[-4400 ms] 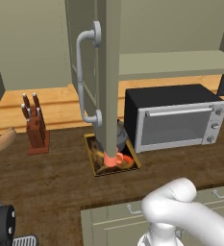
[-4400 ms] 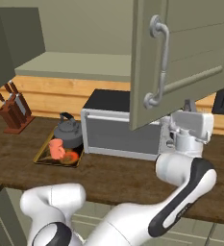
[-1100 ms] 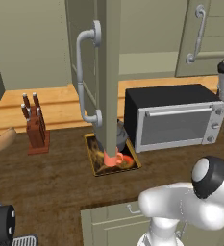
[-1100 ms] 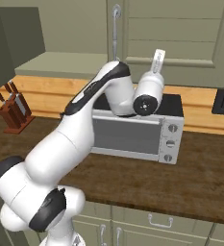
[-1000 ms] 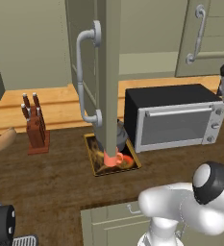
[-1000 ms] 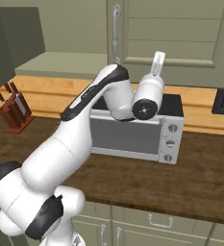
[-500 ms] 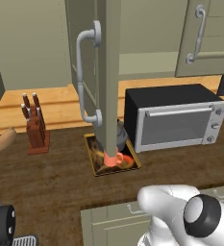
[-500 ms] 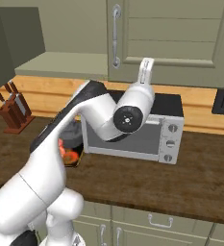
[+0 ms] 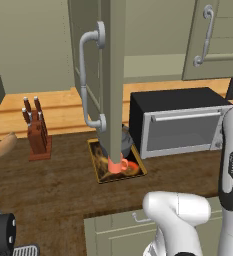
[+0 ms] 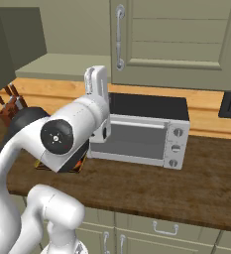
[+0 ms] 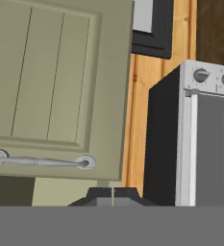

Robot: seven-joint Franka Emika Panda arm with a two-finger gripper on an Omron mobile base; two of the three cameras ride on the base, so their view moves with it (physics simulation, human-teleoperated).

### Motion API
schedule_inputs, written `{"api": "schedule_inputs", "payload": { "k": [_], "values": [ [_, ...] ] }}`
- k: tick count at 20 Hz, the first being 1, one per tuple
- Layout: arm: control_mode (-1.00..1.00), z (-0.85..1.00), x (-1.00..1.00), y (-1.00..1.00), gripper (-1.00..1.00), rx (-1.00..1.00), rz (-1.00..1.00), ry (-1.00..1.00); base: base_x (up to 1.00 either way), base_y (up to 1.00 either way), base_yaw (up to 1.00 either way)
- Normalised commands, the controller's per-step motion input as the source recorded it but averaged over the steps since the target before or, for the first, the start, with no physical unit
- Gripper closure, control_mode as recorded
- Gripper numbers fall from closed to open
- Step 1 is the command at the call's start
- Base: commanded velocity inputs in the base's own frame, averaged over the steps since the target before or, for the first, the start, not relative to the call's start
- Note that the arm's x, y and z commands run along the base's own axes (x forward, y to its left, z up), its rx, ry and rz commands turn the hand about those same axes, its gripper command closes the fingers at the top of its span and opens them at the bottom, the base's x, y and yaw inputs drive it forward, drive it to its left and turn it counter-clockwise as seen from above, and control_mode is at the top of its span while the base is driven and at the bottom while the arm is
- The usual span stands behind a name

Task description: Pick the kettle from the counter and place it on the tray. Then pick the mug from the cabinet and place it on the tray. Then close the cabinet doors.

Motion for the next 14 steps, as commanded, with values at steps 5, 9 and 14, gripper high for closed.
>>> {"api": "schedule_inputs", "payload": {
  "k": [5, 9, 14],
  "values": [
    [-1.0, 0.0, -0.85, 1.0, 1.0, -0.14, 0.0, -0.01, 0.0, 0.0, 0.0],
    [-1.0, 0.0, -0.72, 1.0, 1.0, -0.15, 0.0, 0.0, 0.0, 0.0, 0.0],
    [-1.0, 0.0, -0.39, 1.0, 1.0, -0.11, 0.0, 0.0, 0.0, 0.0, 0.0]
  ]
}}
